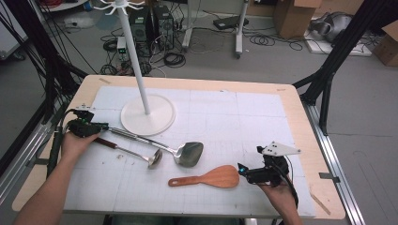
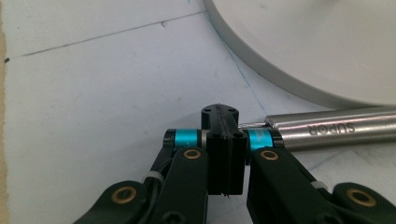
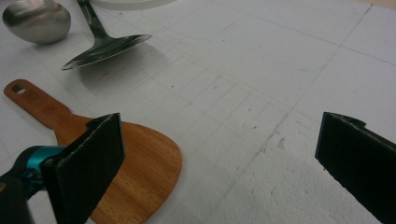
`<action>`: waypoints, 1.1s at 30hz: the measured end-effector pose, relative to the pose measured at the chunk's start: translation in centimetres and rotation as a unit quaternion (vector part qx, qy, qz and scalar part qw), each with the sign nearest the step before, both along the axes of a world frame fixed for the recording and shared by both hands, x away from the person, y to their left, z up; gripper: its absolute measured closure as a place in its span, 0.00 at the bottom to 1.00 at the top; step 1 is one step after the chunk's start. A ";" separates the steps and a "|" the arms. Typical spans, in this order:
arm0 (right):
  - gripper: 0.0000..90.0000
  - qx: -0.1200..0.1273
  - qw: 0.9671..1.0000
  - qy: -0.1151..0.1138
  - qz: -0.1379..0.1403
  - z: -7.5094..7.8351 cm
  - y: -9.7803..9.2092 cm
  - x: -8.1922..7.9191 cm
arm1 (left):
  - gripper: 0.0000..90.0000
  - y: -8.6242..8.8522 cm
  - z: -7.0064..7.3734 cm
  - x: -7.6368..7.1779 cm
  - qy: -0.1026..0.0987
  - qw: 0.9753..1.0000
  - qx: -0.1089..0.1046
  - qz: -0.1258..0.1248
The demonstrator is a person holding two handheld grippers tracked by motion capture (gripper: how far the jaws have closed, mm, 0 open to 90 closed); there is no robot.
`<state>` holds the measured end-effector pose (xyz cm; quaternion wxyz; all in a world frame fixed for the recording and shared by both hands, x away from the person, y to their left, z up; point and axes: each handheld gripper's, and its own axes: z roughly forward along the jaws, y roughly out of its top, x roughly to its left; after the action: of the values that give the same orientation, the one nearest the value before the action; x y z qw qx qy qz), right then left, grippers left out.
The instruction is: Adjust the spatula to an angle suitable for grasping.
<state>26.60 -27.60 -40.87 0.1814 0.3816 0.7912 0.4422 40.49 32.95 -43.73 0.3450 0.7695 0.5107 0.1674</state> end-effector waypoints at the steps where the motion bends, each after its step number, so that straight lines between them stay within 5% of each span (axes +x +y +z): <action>1: 0.00 0.000 1.000 0.000 0.000 0.0 0.0 0.0 | 1.00 0.0 0.0 0.0 0.001 1.000 0.002 -0.002; 7: 0.00 0.000 1.000 -0.001 0.002 0.0 0.0 0.0 | 1.00 -0.3 0.6 -0.3 -0.016 1.000 0.011 -0.005; 9: 0.00 0.000 1.000 -0.001 0.001 0.0 0.0 0.0 | 1.00 -0.4 1.0 -0.2 -0.003 1.000 0.012 -0.017; 13: 0.00 0.001 1.000 0.001 0.000 0.0 0.0 0.0 | 1.00 -1.2 1.6 0.0 -0.008 0.999 0.006 -0.031; 18: 0.00 0.003 1.000 0.000 0.001 0.1 0.0 -0.1 | 1.00 -1.5 0.9 0.3 0.011 0.999 0.025 -0.035; 33: 0.00 0.004 1.000 -0.006 0.001 0.2 -0.1 -0.1 | 1.00 -3.3 0.9 -0.3 0.030 0.997 0.006 -0.073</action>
<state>26.47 -27.73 -40.69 0.1842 0.3783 0.7887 0.4482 40.22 29.64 -42.84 0.3365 0.8112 0.4624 0.1221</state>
